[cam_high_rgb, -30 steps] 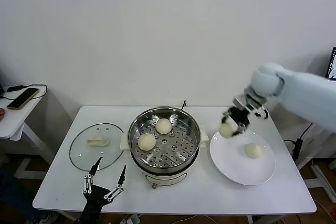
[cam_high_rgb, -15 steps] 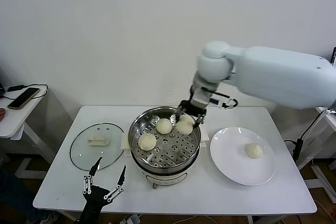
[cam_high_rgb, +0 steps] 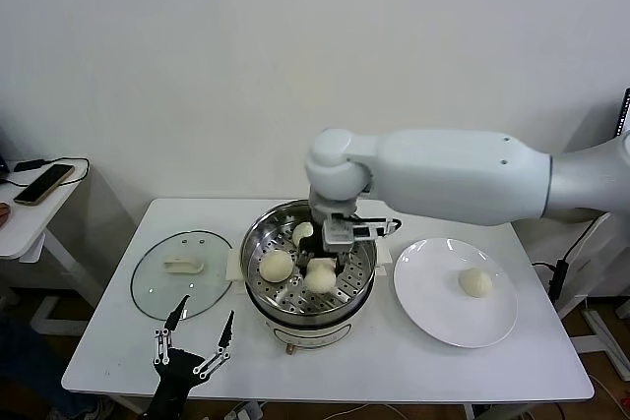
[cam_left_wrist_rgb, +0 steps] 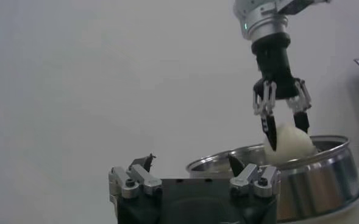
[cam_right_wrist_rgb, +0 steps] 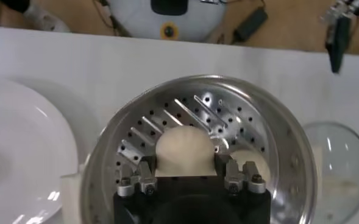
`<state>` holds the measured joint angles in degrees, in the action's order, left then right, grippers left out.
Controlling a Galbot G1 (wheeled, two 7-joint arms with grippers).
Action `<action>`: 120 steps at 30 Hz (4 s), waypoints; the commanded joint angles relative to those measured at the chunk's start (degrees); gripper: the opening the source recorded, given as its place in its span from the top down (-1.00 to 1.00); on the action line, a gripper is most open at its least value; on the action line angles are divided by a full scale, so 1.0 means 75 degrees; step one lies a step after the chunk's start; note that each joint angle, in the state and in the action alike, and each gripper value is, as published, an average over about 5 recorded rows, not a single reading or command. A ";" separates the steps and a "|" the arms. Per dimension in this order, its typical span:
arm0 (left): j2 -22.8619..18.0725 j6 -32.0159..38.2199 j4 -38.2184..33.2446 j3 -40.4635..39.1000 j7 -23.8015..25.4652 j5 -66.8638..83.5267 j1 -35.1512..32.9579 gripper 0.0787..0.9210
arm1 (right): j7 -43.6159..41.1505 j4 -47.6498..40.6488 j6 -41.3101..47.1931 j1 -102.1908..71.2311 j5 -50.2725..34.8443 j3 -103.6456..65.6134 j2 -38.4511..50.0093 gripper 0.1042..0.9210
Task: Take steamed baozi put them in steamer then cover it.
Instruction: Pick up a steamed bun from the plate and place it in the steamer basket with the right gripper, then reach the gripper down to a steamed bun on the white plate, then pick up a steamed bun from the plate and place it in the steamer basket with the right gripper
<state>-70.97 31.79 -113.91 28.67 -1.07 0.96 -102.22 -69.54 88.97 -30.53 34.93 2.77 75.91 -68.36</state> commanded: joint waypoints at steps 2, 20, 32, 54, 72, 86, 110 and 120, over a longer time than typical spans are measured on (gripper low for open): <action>0.0010 0.0023 0.0013 0.0012 -0.0005 0.0010 -0.0013 -0.77 | -0.0009 -0.0030 -0.0360 -0.0488 0.0413 0.0029 -0.0398 -0.34; 0.0014 0.0063 0.0094 0.0022 -0.0012 0.0055 0.0042 -0.77 | 0.0052 -0.0311 -0.0407 -0.0736 0.0726 -0.0059 -0.0556 -0.74; 0.0011 0.0014 0.0011 0.0056 -0.0006 0.0053 0.0005 -0.77 | -0.0717 -0.0385 0.0743 -0.0003 -0.0465 -0.1483 0.0927 -0.76; 0.0042 -0.0015 -0.0087 -0.0005 -0.0008 0.0029 0.0039 -0.77 | -0.0559 -0.4196 0.4533 -0.2203 -0.1397 -0.2119 0.4607 -0.76; 0.0001 -0.0025 -0.0039 0.0029 -0.0017 0.0023 0.0013 -0.77 | 0.0238 -0.5450 0.4172 -0.4384 -0.0291 -0.3552 0.3728 -0.76; -0.0002 -0.0031 -0.0001 0.0045 -0.0022 0.0023 0.0023 -0.77 | 0.0569 -0.5689 0.4040 -0.4578 -0.0433 -0.3732 0.3306 -0.76; 0.0054 -0.0106 -0.0053 -0.0069 -0.0032 0.0006 0.0119 -0.77 | -0.0704 -0.3545 0.4405 -0.0926 -0.1642 -0.1020 0.3717 -0.34; 0.0069 -0.0169 -0.0088 -0.0192 -0.0056 -0.0057 0.0218 -0.77 | -0.0767 -0.1763 0.5427 0.2083 -0.4320 0.1281 0.2332 -0.32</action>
<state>-70.52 30.62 -114.52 27.40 -1.44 0.58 -100.74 -73.30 64.81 5.32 31.98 -15.40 71.81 -44.85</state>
